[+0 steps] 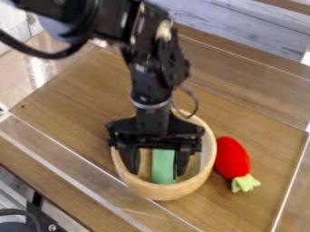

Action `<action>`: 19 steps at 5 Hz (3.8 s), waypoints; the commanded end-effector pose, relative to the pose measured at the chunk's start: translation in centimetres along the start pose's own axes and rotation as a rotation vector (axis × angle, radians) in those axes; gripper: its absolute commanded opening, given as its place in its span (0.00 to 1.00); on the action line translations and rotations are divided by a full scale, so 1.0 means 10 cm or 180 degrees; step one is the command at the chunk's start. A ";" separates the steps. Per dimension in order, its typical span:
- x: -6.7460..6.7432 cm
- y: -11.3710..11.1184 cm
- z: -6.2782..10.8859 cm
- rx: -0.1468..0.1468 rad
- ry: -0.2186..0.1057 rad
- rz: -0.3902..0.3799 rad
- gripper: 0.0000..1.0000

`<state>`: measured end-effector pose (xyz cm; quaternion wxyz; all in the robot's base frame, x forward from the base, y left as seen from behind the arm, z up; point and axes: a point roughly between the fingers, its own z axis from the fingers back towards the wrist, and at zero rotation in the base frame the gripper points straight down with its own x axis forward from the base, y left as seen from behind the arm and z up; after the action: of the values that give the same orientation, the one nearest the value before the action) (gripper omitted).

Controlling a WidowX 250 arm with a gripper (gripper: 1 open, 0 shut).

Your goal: Remove the green block from the brown bowl and put it on the table

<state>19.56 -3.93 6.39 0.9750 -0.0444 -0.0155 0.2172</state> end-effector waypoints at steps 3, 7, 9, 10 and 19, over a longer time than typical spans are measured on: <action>0.21 -0.09 0.19 -0.0129 -0.0144 0.0085 1.00; 0.13 -0.13 0.01 -0.0122 -0.0149 0.0198 1.00; 0.01 -0.14 0.00 -0.0072 -0.0139 -0.0412 1.00; -0.05 -0.14 0.03 -0.0042 -0.0157 -0.0555 1.00; 0.56 0.17 0.73 0.0248 -0.0344 -0.0352 0.00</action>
<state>23.15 0.63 12.42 0.9851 0.0089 -0.0412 0.1670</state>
